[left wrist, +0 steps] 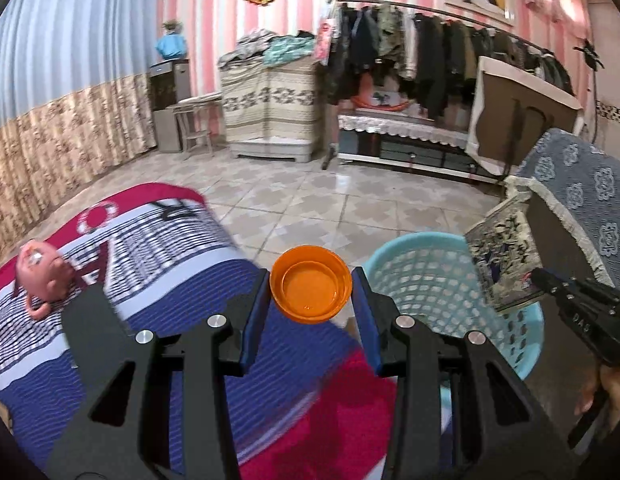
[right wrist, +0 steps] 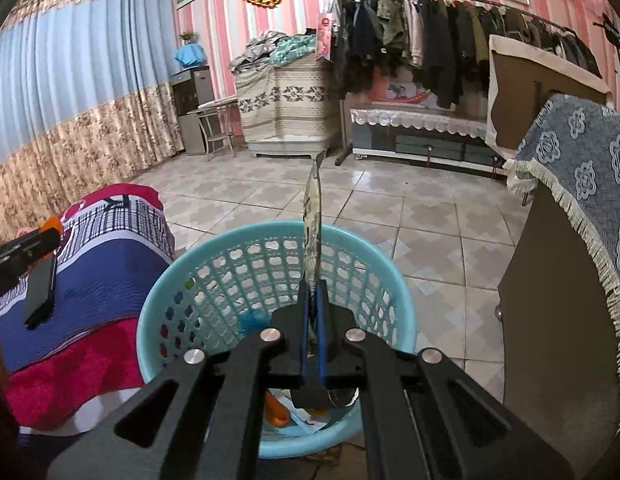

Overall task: Collect trash
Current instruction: 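Carry the orange lid and paper packet over to the basket, then open both grippers over the basket to drop the lid and packet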

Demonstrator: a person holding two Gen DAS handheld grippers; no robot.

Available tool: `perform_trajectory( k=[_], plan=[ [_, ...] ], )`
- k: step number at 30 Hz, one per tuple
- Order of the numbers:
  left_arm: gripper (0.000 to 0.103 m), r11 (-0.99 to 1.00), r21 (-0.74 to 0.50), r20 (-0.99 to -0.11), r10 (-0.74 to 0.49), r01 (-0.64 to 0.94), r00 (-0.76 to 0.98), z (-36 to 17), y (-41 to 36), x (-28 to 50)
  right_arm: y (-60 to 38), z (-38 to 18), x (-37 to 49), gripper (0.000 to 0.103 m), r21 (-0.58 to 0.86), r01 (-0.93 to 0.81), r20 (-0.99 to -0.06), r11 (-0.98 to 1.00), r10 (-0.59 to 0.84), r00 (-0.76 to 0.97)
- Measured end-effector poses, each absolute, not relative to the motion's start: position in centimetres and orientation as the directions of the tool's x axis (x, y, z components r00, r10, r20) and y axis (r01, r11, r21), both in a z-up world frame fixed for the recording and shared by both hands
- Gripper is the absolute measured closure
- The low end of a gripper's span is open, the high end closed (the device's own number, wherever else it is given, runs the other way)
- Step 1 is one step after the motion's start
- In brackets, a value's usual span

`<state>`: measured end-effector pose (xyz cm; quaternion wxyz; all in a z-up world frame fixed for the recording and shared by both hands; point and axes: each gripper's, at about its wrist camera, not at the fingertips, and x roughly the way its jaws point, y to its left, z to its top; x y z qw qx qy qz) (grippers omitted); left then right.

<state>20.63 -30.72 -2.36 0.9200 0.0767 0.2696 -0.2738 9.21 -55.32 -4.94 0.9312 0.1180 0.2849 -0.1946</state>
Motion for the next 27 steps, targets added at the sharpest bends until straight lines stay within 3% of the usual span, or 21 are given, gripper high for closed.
perform_trajectory(
  k=[19,27],
  plan=[
    [0.063,0.738,-0.009,-0.589,-0.549,0.675,0.593,-5.7,-40.7,21.5,-57.3,-6.7,9.9,0.099,0.184,0.447,-0.603,0.876,-0.258,0.755],
    [0.02,0.764,0.041,-0.581,-0.506,0.644,0.637,-5.9,-41.0,22.5,-57.4,-7.4,10.7,0.099,0.181,0.446,-0.62,0.877,-0.25,0.744]
  ],
)
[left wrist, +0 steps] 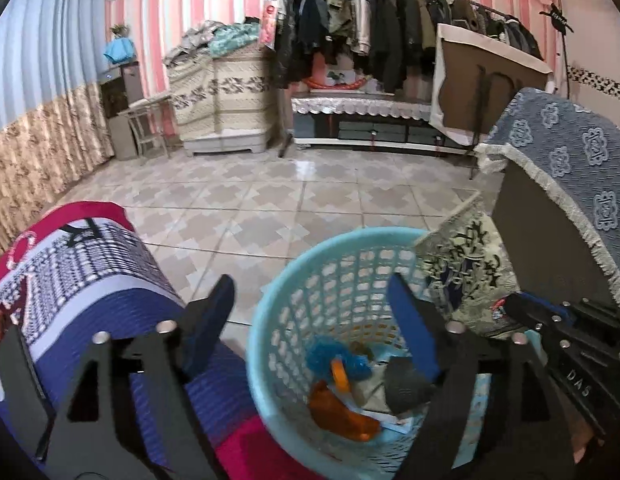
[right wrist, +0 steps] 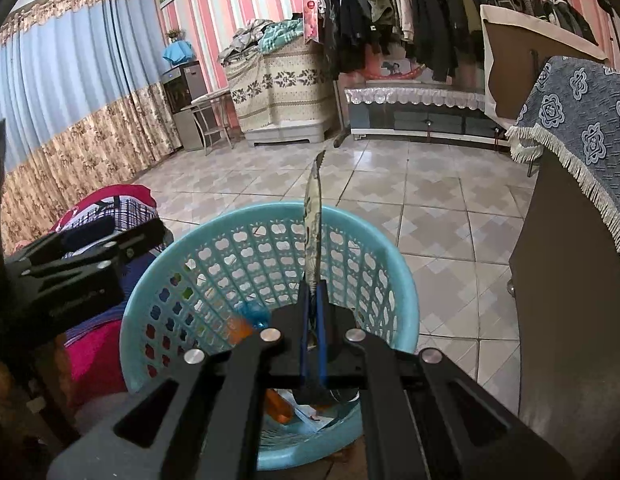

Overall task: Collect trash
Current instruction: 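Open both grippers over the basket to drop the lid and packet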

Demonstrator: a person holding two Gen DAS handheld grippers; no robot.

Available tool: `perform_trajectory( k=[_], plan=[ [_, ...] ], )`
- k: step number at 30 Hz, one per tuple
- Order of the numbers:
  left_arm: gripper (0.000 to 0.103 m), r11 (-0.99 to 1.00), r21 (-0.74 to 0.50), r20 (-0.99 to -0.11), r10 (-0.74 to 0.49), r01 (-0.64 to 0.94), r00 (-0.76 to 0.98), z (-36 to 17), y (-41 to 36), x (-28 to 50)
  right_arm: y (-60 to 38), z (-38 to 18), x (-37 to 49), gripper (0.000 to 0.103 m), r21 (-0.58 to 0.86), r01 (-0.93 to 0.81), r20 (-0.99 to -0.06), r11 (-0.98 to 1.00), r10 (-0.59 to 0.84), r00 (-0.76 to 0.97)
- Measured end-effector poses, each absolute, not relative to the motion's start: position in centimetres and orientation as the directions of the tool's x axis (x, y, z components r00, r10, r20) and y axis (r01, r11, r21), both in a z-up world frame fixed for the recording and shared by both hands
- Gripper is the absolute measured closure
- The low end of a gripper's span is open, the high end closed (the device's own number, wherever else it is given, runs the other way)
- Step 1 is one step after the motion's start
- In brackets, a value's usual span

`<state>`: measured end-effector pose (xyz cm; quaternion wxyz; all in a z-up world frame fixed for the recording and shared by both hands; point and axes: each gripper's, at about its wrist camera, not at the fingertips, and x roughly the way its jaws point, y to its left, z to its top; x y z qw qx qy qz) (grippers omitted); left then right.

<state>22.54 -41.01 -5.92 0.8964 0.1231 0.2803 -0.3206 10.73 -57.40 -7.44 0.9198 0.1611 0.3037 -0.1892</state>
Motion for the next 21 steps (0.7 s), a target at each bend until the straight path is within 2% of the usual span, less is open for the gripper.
perform_trajectory(
  k=[5,11,13,14,15,17,21],
  plan=[
    [0.01,0.797,0.028,-0.573,-0.482,0.603,0.663,-5.2,-38.8,23.1,-57.1,-7.7,11.3,0.099,0.17,0.448,-0.626,0.878,-0.255,0.737],
    [0.007,0.836,0.023,-0.572,-0.439,0.549,0.693,-4.3,-35.3,23.3,-56.0,-8.2,12.6,0.096,0.116,0.465,-0.633,0.878,-0.295,0.715],
    [0.006,0.849,0.028,-0.564,-0.422,0.528,0.71,-3.9,-34.0,23.1,-55.9,-8.3,12.9,0.067,0.113,0.468,-0.639,0.877,-0.296,0.71],
    [0.006,0.856,0.026,-0.559,-0.415,0.516,0.717,-3.7,-33.3,23.1,-55.7,-8.4,13.0,0.041,0.115,0.468,-0.638,0.876,-0.297,0.711],
    [0.006,0.864,0.019,-0.554,-0.41,0.503,0.725,-3.4,-32.4,23.0,-55.5,-8.3,12.9,0.037,0.114,0.469,-0.631,0.876,-0.301,0.715],
    [0.006,0.875,0.008,-0.551,-0.399,0.483,0.733,-3.0,-31.0,22.7,-55.1,-8.1,12.9,0.035,0.11,0.461,-0.627,0.881,-0.298,0.72],
    [0.006,0.895,0.01,-0.543,-0.369,0.445,0.755,-2.4,-27.8,21.4,-54.2,-7.5,12.7,0.013,0.099,0.448,-0.608,0.889,-0.302,0.734]
  ],
)
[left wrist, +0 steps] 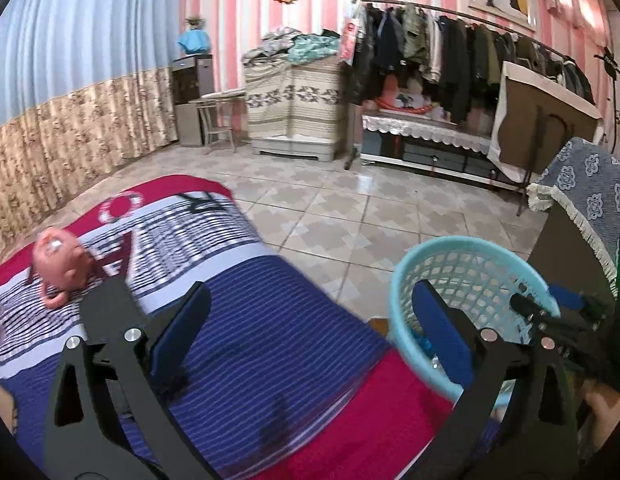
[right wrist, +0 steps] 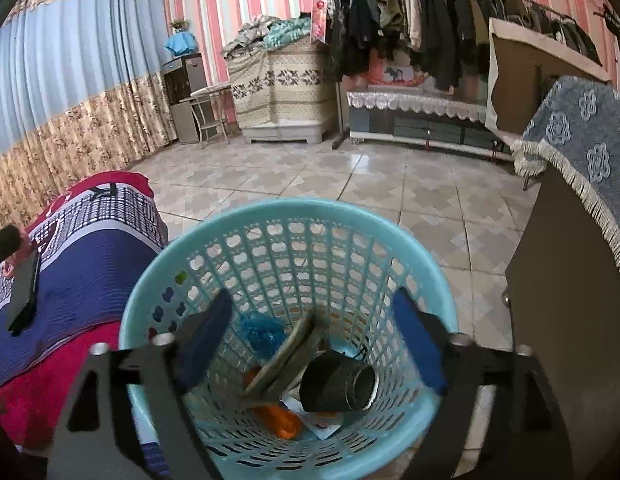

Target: Collect trash

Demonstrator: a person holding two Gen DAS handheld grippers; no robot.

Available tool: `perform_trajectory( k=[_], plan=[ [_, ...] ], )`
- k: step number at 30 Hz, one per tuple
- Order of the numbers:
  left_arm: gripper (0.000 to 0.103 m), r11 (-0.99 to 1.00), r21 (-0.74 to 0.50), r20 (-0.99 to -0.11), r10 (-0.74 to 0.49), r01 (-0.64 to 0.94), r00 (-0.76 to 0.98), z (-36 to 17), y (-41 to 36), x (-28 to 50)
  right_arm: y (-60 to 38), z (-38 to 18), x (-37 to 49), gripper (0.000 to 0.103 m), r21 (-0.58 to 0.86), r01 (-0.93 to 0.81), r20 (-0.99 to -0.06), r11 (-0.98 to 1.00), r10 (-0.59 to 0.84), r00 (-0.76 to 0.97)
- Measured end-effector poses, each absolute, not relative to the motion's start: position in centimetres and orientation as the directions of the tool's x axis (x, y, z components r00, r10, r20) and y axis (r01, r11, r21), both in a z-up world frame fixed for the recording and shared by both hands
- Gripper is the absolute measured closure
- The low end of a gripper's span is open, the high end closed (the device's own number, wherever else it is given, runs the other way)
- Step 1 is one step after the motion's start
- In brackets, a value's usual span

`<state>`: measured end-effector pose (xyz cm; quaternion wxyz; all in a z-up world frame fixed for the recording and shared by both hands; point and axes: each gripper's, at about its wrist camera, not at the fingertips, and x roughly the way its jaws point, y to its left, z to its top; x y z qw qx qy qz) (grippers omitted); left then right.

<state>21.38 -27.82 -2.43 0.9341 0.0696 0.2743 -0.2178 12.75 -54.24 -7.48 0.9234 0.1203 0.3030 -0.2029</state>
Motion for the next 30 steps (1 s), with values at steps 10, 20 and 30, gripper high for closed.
perform_trajectory(
  k=[10,20,30],
  plan=[
    [0.006,0.936,0.035,-0.522,-0.281,0.35,0.805,-1.4,-21.0,17.7,-51.8,-5.5,12.0,0.005,0.095,0.416,-0.557,0.904,-0.298,0.775],
    [0.006,0.954,0.063,-0.537,-0.215,0.293,0.816,-1.0,-16.4,13.1,-48.3,-3.0,9.7,0.005,0.107,0.361,-0.489,0.926,-0.268,0.83],
    [0.005,0.977,0.072,-0.441,-0.149,0.201,0.885,0.5,-12.8,8.6,-42.0,-1.1,6.9,0.005,0.058,0.238,-0.457,0.97,-0.186,0.87]
  ],
)
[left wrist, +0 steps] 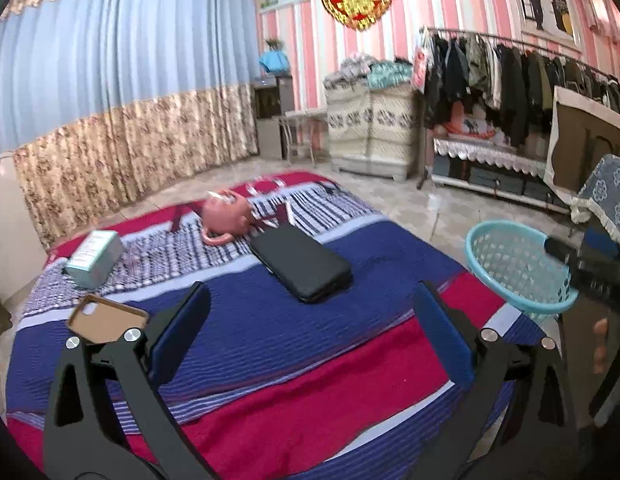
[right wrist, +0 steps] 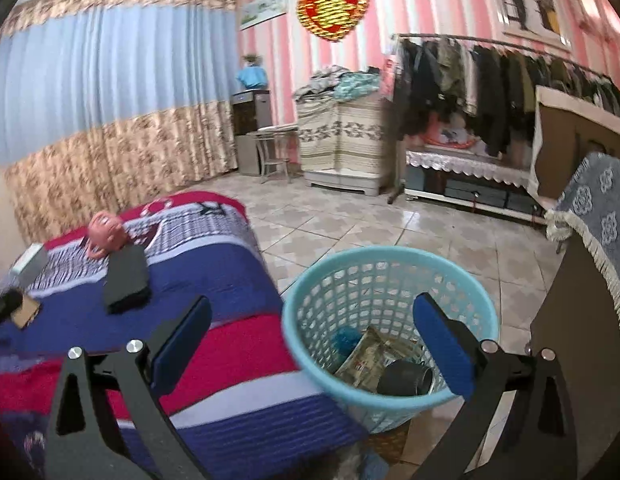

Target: Collect trash

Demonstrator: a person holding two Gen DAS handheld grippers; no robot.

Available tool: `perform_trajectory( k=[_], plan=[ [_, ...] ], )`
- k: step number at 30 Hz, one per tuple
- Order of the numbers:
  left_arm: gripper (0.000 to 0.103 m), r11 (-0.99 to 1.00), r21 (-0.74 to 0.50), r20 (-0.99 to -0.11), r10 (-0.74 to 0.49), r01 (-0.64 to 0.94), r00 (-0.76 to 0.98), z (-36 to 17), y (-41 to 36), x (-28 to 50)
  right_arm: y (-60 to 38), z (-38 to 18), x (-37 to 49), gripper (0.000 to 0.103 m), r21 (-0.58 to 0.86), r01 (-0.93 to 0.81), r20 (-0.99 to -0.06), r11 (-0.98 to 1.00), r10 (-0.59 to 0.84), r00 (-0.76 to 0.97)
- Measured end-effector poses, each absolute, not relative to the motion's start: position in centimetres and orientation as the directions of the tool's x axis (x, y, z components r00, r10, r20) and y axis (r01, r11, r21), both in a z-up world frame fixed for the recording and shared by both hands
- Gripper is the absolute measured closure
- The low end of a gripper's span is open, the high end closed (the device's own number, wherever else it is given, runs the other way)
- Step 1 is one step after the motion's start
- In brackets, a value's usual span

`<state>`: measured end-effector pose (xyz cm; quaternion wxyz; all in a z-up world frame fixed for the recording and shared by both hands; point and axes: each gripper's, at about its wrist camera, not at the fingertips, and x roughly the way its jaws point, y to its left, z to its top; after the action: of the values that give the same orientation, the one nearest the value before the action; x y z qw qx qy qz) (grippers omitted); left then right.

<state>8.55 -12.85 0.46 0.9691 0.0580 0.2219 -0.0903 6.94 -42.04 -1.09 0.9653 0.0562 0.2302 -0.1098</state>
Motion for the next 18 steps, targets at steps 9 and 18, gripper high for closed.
perform_trajectory(
  k=[9,18],
  plan=[
    [0.005,0.982,0.068,-0.405,-0.137,0.179,0.904,0.5,-11.0,4.9,-37.4,-0.6,2.1,0.005,0.073,0.128,-0.448,0.989,-0.082,0.89],
    [0.005,0.991,0.03,-0.379,-0.107,0.128,0.919,0.4,-8.4,2.4,-33.5,-1.1,-0.7,0.005,0.045,0.072,-0.433,0.996,-0.045,0.9]
  ],
)
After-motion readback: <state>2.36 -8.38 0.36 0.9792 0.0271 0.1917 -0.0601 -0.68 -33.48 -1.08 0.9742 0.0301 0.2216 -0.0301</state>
